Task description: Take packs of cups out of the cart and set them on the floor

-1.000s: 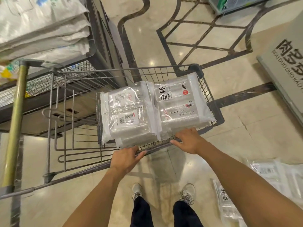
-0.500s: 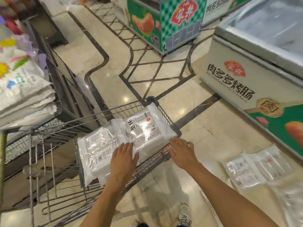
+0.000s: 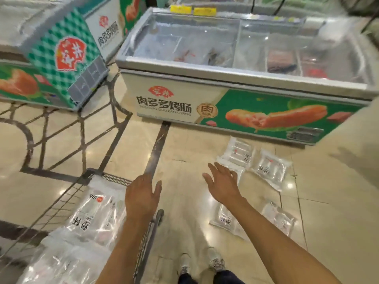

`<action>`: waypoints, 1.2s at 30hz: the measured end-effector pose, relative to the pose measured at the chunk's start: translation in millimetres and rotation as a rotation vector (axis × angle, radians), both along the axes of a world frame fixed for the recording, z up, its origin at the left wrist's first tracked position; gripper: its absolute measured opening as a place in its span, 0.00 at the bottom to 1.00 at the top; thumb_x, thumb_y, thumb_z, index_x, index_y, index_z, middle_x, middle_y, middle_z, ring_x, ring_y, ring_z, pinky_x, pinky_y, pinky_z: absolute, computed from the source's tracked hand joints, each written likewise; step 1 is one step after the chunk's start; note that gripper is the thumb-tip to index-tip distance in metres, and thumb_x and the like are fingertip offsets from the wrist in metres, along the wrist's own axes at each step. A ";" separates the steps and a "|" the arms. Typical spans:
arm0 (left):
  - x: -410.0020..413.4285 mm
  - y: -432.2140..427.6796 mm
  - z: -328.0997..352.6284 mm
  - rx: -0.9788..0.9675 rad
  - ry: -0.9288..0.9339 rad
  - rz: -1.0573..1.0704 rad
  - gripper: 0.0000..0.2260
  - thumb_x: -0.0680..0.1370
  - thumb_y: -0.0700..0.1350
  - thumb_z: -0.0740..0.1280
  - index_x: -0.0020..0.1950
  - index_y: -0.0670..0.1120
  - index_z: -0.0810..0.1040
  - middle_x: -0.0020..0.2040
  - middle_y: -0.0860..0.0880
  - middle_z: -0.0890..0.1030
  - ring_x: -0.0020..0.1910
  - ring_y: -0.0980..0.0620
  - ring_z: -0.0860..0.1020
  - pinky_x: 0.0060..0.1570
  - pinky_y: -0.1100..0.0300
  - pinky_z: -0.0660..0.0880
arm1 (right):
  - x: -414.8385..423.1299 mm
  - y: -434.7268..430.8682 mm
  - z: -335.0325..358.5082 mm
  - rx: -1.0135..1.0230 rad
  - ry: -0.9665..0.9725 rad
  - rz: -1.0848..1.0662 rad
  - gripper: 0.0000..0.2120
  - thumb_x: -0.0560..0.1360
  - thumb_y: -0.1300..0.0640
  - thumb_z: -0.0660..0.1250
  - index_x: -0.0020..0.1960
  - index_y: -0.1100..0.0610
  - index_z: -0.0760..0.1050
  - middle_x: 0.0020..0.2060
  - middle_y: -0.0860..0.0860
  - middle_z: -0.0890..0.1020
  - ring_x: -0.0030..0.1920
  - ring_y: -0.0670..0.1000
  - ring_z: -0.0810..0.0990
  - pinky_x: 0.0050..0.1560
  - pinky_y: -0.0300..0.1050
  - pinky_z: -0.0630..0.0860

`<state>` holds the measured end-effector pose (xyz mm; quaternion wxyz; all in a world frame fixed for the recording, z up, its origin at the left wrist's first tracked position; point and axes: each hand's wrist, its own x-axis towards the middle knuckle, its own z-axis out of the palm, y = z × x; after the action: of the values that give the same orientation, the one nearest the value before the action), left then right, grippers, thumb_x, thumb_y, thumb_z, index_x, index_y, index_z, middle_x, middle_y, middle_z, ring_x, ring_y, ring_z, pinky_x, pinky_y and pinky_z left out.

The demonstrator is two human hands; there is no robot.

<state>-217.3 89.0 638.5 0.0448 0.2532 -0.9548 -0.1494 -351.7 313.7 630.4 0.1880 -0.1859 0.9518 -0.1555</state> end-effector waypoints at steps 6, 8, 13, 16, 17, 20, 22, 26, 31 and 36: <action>-48.0 60.7 -22.8 0.065 -0.086 -0.195 0.22 0.83 0.57 0.60 0.73 0.49 0.74 0.68 0.47 0.79 0.66 0.46 0.77 0.66 0.49 0.71 | 23.9 107.3 -11.4 0.033 -0.051 -0.357 0.27 0.84 0.40 0.50 0.79 0.49 0.61 0.79 0.51 0.61 0.79 0.53 0.58 0.76 0.57 0.50; -62.1 83.2 -32.8 0.083 -0.096 -0.265 0.22 0.83 0.58 0.59 0.74 0.49 0.73 0.69 0.48 0.79 0.67 0.47 0.76 0.67 0.49 0.71 | 34.0 141.4 -18.9 0.033 -0.071 -0.468 0.27 0.84 0.40 0.50 0.80 0.49 0.61 0.79 0.51 0.62 0.79 0.53 0.58 0.76 0.57 0.50; -100.8 136.9 -53.1 0.073 -0.171 -0.400 0.24 0.83 0.59 0.56 0.75 0.50 0.71 0.71 0.48 0.77 0.68 0.47 0.75 0.68 0.49 0.70 | 49.0 212.3 -41.1 0.007 -0.103 -0.628 0.28 0.84 0.41 0.51 0.80 0.51 0.58 0.79 0.52 0.63 0.78 0.53 0.60 0.75 0.51 0.54; -124.8 167.9 -69.1 0.041 -0.212 -0.446 0.23 0.83 0.58 0.57 0.75 0.49 0.71 0.70 0.48 0.77 0.67 0.46 0.75 0.68 0.48 0.70 | 44.8 240.3 -60.1 -0.020 -0.118 -0.679 0.27 0.84 0.44 0.54 0.80 0.51 0.59 0.78 0.52 0.64 0.78 0.53 0.62 0.74 0.51 0.55; -131.1 178.2 -77.7 0.025 -0.232 -0.459 0.22 0.83 0.57 0.58 0.74 0.48 0.72 0.69 0.47 0.77 0.67 0.46 0.76 0.67 0.48 0.70 | 41.9 247.2 -69.3 -0.020 -0.131 -0.690 0.26 0.84 0.44 0.55 0.80 0.52 0.60 0.77 0.52 0.65 0.77 0.54 0.63 0.74 0.52 0.56; -146.5 207.0 -113.9 -0.009 -0.350 -0.483 0.22 0.83 0.57 0.58 0.74 0.48 0.72 0.68 0.47 0.78 0.66 0.46 0.76 0.65 0.48 0.72 | 29.5 266.5 -112.4 -0.029 -0.124 -0.715 0.24 0.82 0.45 0.57 0.73 0.56 0.71 0.69 0.56 0.76 0.68 0.59 0.75 0.67 0.58 0.68; -155.7 220.8 -153.0 -0.017 -0.418 -0.473 0.23 0.83 0.57 0.58 0.74 0.48 0.72 0.69 0.47 0.78 0.67 0.46 0.75 0.66 0.48 0.70 | 19.2 278.3 -155.7 0.025 -0.181 -0.670 0.27 0.81 0.42 0.55 0.71 0.58 0.73 0.66 0.57 0.79 0.64 0.61 0.79 0.63 0.58 0.73; -179.4 240.2 -259.1 -0.075 -0.495 -0.499 0.23 0.83 0.58 0.57 0.75 0.48 0.71 0.71 0.46 0.76 0.68 0.45 0.74 0.67 0.47 0.69 | -4.9 299.2 -258.1 0.156 -0.308 -0.595 0.26 0.84 0.43 0.53 0.78 0.52 0.63 0.74 0.52 0.70 0.73 0.55 0.69 0.71 0.54 0.64; -211.2 252.9 -409.9 -0.117 -0.565 -0.548 0.24 0.83 0.57 0.57 0.76 0.47 0.70 0.72 0.45 0.74 0.70 0.45 0.72 0.69 0.47 0.65 | -34.4 305.6 -413.5 0.197 -0.347 -0.563 0.23 0.83 0.45 0.56 0.75 0.53 0.67 0.70 0.53 0.74 0.70 0.57 0.72 0.69 0.57 0.66; -224.4 250.6 -560.2 -0.166 -0.630 -0.615 0.25 0.84 0.59 0.54 0.77 0.48 0.66 0.74 0.46 0.72 0.73 0.46 0.68 0.71 0.47 0.62 | -40.5 300.2 -567.4 0.224 -0.358 -0.594 0.23 0.83 0.45 0.56 0.73 0.54 0.68 0.69 0.54 0.75 0.68 0.58 0.73 0.68 0.57 0.65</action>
<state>-441.8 339.6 78.3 -0.2747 -0.0139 -0.9614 0.0058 -392.2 614.0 63.0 0.3174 0.1504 0.9275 -0.1280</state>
